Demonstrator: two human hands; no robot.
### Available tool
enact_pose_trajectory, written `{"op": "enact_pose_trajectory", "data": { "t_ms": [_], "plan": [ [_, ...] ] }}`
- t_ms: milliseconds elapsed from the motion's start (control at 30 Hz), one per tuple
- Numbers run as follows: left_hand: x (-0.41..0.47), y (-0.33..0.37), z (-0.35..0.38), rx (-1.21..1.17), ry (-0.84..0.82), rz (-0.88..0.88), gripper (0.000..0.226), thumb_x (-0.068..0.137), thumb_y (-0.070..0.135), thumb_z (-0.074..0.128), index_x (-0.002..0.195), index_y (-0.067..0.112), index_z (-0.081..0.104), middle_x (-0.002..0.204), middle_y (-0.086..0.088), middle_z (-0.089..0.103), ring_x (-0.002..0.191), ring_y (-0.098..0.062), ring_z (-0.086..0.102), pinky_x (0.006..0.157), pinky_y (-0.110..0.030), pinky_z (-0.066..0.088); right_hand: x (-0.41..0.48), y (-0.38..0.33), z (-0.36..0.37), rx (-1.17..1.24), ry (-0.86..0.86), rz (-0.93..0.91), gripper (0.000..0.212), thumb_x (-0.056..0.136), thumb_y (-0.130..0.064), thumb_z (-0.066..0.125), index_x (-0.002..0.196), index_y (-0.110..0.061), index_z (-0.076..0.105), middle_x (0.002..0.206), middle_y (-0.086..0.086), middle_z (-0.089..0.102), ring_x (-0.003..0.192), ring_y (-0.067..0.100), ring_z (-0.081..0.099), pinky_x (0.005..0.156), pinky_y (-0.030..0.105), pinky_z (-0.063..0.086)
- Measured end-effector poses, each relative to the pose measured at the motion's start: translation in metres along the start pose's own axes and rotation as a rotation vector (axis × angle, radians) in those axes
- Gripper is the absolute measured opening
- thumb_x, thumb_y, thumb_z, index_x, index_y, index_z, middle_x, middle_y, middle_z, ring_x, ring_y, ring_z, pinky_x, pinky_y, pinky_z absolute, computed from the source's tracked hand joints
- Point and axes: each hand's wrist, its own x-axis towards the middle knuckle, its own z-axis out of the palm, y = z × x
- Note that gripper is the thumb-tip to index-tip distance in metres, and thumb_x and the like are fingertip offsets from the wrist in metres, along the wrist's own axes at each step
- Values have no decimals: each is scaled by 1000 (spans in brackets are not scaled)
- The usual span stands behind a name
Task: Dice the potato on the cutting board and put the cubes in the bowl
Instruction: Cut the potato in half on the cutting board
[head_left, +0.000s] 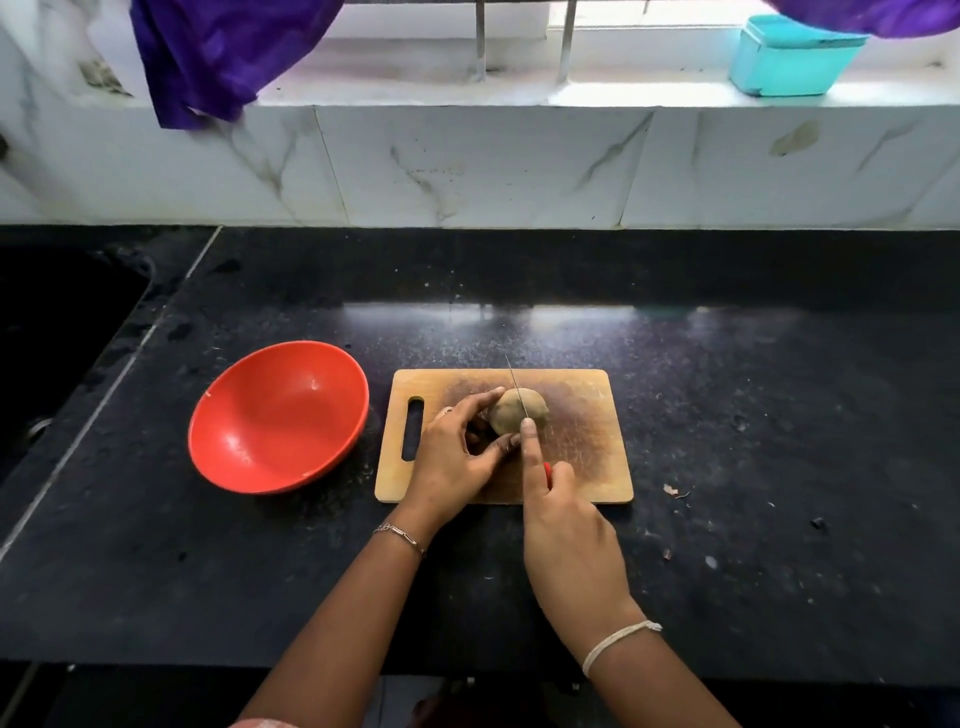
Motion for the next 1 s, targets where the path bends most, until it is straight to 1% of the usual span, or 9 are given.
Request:
{"op": "enact_pose_trajectory", "data": {
  "t_ms": [67,133,367,533,600,700,833,933,1000],
  "plan": [
    [0,0,-1,3,-1,-2,55,78,28,77,129,34,57,114,12,64,98,-5,56,83,-25,51,-2,1,-2,59,-37,-12,80,97,-5,35,148,-25,-23,98,-1,31,68,14,45,60,28,42],
    [-2,1,-2,3,-1,4,55,78,29,78,129,34,57,113,12,64,97,-6,56,81,-23,51,-2,-1,-5,109,-43,29,80,97,-6,32,146,-28,-27,99,-3,30,72,14,41,64,27,38],
    [1,-4,-2,5,-10,26,57,77,34,79,129,38,56,110,11,63,91,-7,56,76,-14,47,-1,3,-3,244,-48,63,77,98,-14,31,147,-39,-22,99,-5,42,86,15,52,69,29,42],
    [7,-5,0,-71,4,40,55,73,24,83,124,27,62,106,11,66,87,-11,64,78,-23,55,-4,-4,3,85,-24,70,69,98,-10,29,149,-27,-15,106,-1,43,91,18,55,65,28,35],
    [9,-6,2,-69,13,43,54,72,23,84,122,26,63,108,9,66,84,-6,62,78,-21,55,-5,-8,6,23,-25,72,62,99,-10,28,147,-22,-8,107,0,42,93,21,57,65,30,35],
    [9,-9,4,-53,27,71,54,72,24,84,121,25,63,111,7,65,80,-3,58,76,-16,51,-7,-10,9,9,15,60,53,99,-10,28,141,-23,1,101,0,42,88,21,57,63,30,36],
    [14,-8,1,-19,3,86,49,74,24,82,120,27,64,111,6,68,88,-12,63,84,-27,54,-3,-10,14,56,110,36,40,94,-7,34,125,-23,14,88,-1,46,73,21,47,59,30,36],
    [16,-6,-2,12,0,111,45,76,21,80,118,26,64,108,5,70,76,-3,60,81,-25,53,4,-10,21,55,155,6,42,93,-5,37,124,-21,15,83,-2,44,80,23,57,60,30,34],
    [14,-4,-1,40,10,128,45,77,20,79,120,25,64,107,5,69,72,-5,58,80,-25,53,8,-9,24,81,175,1,43,91,-2,35,126,-19,17,82,-1,44,79,24,56,60,31,34]
  ]
}}
